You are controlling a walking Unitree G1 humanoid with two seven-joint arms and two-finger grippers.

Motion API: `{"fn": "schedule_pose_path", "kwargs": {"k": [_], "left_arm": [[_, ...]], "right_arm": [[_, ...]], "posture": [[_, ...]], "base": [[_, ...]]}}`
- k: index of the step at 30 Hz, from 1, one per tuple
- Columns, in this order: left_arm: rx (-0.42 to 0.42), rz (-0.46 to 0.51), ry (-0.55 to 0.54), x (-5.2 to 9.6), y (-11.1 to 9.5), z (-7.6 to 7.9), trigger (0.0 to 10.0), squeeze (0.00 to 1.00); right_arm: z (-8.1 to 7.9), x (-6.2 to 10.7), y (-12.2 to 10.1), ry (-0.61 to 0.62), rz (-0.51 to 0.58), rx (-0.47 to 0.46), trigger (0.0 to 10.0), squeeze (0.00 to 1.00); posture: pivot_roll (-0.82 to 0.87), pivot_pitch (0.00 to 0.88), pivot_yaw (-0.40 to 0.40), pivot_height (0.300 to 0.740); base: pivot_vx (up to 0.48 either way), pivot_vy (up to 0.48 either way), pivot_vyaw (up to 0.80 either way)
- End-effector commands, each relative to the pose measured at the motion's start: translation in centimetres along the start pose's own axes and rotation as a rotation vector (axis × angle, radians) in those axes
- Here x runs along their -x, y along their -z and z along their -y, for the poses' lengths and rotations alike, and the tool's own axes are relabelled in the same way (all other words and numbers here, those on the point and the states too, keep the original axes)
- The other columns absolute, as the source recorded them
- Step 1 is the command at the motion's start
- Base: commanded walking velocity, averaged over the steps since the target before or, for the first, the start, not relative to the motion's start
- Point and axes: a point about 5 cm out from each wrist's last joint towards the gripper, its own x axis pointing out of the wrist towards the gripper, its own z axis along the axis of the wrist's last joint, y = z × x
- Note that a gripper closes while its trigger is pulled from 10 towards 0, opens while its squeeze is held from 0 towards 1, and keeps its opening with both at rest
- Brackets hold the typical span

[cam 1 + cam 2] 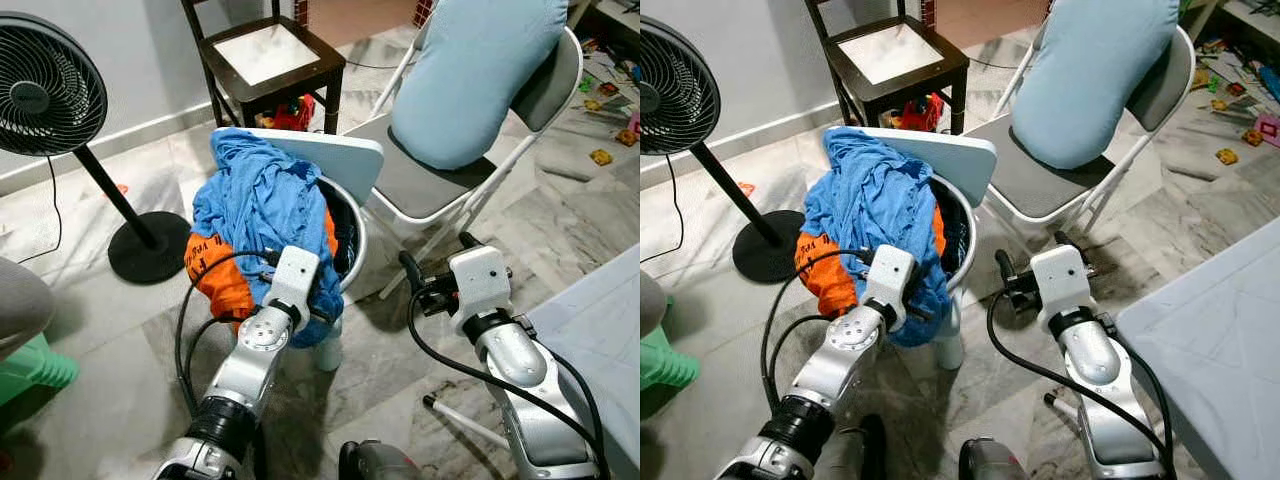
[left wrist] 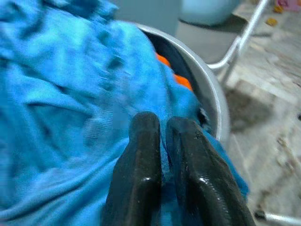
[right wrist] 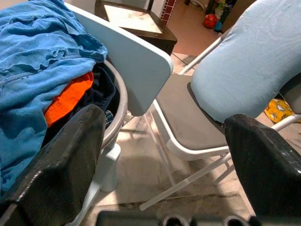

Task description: Hang hanger

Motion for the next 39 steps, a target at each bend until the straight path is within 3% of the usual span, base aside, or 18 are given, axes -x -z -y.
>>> {"fn": "schedule_pose_path", "kwargs": {"k": [1, 7, 10, 12, 16, 21, 23, 27, 32, 39], "left_arm": [[0.001, -0.008, -0.012, 0.4, 0.3, 0.1, 10.0, 1.0], [-0.038, 0.03, -0.06, 1.6, -0.5, -0.4, 10.0, 1.0], [0.042, 0.05, -0.109, 2.0, -1.4, -0.8, 10.0, 1.0], [0.15, 0.059, -0.131, 1.9, -1.8, -0.8, 10.0, 1.0], [0.294, 0.03, -0.181, 1.0, -1.6, -0.7, 10.0, 1.0], [0.331, 0.009, -0.163, 0.3, -1.4, -0.4, 10.0, 1.0], [0.411, -0.017, -0.181, -0.3, -1.3, -0.7, 10.0, 1.0], [0.494, -0.059, -0.207, -0.9, -0.9, -1.0, 10.0, 1.0], [0.516, -0.056, -0.223, -1.4, -1.3, -1.2, 10.0, 1.0], [0.583, -0.078, -0.184, -2.2, -1.1, -0.2, 10.0, 1.0]], "right_arm": [[-0.3, 0.1, 0.6, -0.004, -0.02, -0.006, 10.0, 0.0], [-0.3, 0.1, 0.6, -0.004, -0.017, -0.009, 10.0, 0.0], [-0.2, 0.1, 0.6, -0.003, -0.019, -0.009, 10.0, 0.0], [-0.3, 0.1, 0.6, -0.003, -0.019, -0.008, 10.0, 0.0], [-0.5, -0.1, 0.4, -0.01, -0.011, -0.01, 10.0, 0.0], [-0.4, -0.1, 0.5, -0.009, -0.01, -0.009, 10.0, 0.0], [-0.3, 0.0, 0.5, -0.007, -0.012, -0.006, 10.0, 0.0], [-0.2, 0.2, 0.5, -0.003, -0.014, -0.003, 10.0, 0.0], [-0.2, 0.2, 0.5, -0.003, -0.015, -0.001, 10.0, 0.0], [-0.4, 0.8, 0.8, -0.056, -0.031, -0.003, 10.0, 0.0]], "posture": [[-0.14, 0.23, -0.039, 0.74], [-0.14, 0.231, -0.038, 0.74], [-0.14, 0.233, -0.038, 0.74], [-0.14, 0.233, -0.038, 0.74], [-0.14, 0.228, -0.04, 0.74], [-0.15, 0.227, -0.041, 0.74], [-0.16, 0.228, -0.041, 0.74], [-0.16, 0.229, -0.04, 0.74], [-0.17, 0.23, -0.039, 0.74], [-0.17, 0.234, -0.04, 0.74]], "base": [[0.0, 0.0, 0.0], [0.0, 0.0, 0.0], [0.0, 0.0, 0.0], [0.0, 0.0, 0.0], [0.0, 0.0, 0.0], [0.0, 0.0, 0.0], [0.0, 0.0, 0.0], [0.0, 0.0, 0.0], [0.0, 0.0, 0.0], [0.0, 0.0, 0.0]]}}
